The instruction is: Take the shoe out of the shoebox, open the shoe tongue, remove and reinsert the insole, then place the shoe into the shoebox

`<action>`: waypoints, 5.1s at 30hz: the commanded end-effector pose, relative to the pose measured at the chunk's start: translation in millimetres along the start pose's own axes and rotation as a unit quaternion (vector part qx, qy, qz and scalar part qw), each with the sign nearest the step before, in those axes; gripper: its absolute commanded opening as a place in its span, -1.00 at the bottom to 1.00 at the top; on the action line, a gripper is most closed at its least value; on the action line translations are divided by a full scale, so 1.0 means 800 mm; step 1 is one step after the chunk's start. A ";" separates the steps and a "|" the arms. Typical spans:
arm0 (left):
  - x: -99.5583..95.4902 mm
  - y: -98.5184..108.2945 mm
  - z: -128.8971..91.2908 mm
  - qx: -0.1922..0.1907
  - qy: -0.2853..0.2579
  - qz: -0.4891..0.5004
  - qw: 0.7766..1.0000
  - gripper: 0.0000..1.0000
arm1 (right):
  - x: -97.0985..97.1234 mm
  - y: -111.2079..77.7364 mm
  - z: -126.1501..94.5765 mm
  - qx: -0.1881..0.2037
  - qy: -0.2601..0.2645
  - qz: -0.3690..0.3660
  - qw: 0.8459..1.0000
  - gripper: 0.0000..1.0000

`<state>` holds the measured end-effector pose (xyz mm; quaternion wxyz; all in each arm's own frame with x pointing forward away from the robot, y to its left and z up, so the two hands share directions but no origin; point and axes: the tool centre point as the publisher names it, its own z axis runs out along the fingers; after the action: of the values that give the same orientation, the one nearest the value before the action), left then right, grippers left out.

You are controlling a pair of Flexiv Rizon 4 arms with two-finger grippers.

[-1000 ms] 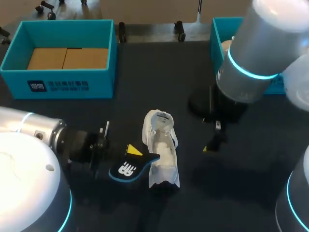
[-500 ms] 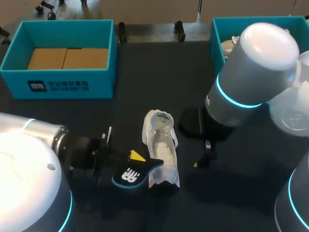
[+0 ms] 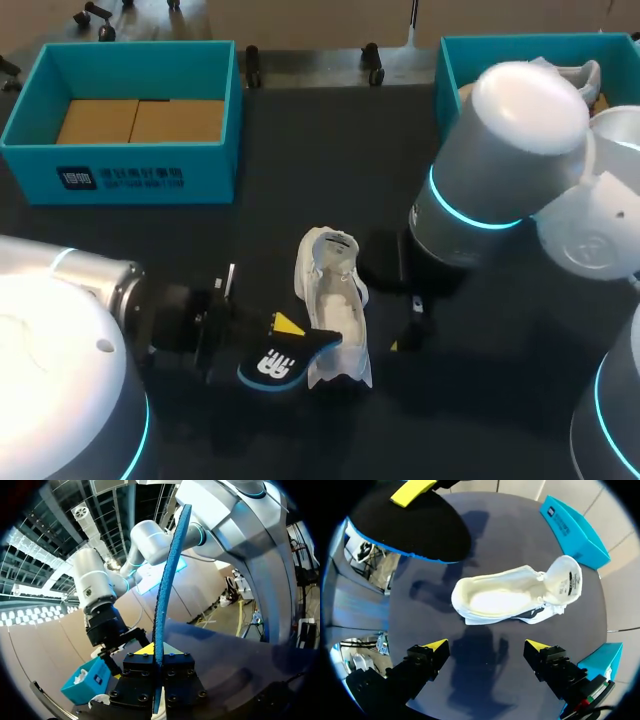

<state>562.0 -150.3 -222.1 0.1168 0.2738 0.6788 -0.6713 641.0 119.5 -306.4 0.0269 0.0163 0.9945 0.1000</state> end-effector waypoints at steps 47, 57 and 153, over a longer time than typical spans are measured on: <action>-0.016 0.046 0.040 0.004 0.000 -0.001 1.000 -1.00 | -0.022 0.010 0.060 -0.017 0.000 0.010 1.000 1.00; -0.016 0.054 0.045 0.004 -0.001 -0.009 1.000 -1.00 | -0.022 0.010 0.056 -0.015 -0.001 0.008 1.000 1.00; -0.032 0.213 0.045 -0.116 -0.079 -0.012 0.990 -1.00 | -0.022 0.010 0.056 -0.015 -0.001 0.008 1.000 1.00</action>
<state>661.3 -193.7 -349.1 0.1940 0.1966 0.7427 -0.6100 662.6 135.7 -346.6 0.0255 0.0237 0.9927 0.1154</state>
